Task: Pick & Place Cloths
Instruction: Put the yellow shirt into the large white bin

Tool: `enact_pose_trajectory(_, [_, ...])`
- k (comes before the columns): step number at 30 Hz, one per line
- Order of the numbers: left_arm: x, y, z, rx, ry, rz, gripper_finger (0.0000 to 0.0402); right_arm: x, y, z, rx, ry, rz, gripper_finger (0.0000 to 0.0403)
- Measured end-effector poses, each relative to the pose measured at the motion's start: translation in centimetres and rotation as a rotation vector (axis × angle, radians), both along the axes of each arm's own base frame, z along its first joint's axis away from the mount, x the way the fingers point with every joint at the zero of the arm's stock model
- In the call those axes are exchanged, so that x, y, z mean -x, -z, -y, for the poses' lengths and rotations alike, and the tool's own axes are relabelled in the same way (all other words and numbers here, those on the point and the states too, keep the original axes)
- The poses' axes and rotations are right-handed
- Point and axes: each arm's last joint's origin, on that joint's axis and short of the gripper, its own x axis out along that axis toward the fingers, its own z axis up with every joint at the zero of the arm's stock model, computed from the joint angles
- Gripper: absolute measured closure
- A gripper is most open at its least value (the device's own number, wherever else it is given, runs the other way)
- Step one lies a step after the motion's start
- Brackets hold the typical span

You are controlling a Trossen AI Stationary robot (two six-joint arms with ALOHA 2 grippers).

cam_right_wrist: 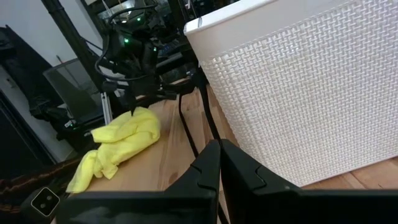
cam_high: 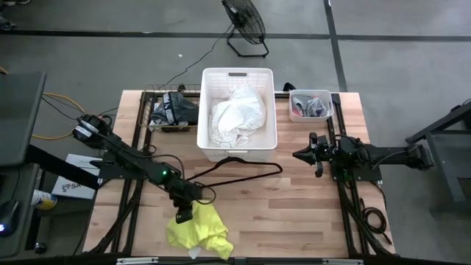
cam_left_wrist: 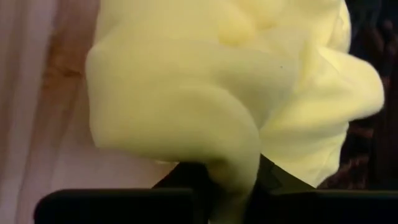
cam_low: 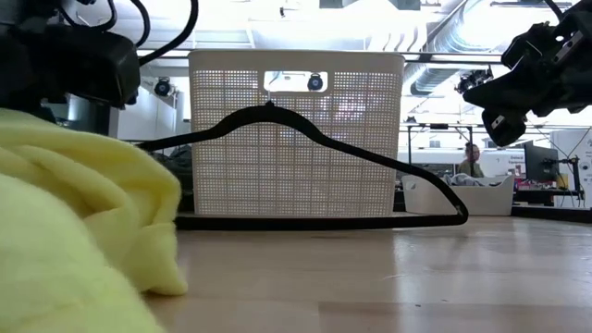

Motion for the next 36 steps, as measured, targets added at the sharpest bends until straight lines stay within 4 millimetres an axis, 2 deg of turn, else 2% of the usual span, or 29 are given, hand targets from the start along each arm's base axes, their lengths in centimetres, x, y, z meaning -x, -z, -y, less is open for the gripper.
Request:
enact_pose_trajectory(6, [-0.3,-0.8,0.4,0.036,0.101,0.026,0.0366,0.0,0.0,0.0,0.000,0.000,0.000,0.0399])
enact_pose_trajectory(10, [-0.9,-3.0,0.7,0.036,0.158,0.083,0.0366,0.0,0.0,0.0,0.000,0.000,0.000,0.0399])
enact_pose_trajectory(17, [-0.9,-7.1,0.3,-0.168,0.196,0.038,0.0366,0.0,0.0,0.0,0.000,0.000,0.000,0.0399])
enact_pose_trajectory(20, [-1.1,-9.8,0.2,-0.267,0.204,0.065,0.0366,0.0,0.0,0.0,0.000,0.000,-0.001,0.0399])
enact_pose_trajectory(25, [-1.4,-15.5,-0.2,-0.429,0.192,0.193,0.0366,0.0,0.0,0.0,0.000,0.000,0.000,0.0399])
enact_pose_trajectory(31, [-1.2,-22.5,-1.0,-0.618,0.138,0.428,0.0366,0.0,0.0,0.0,0.000,0.000,0.000,0.0399])
enact_pose_trajectory(36, [-0.8,-27.2,-1.9,-0.793,0.063,0.620,0.0366,0.0,0.0,0.0,0.000,0.000,-0.001,0.0399])
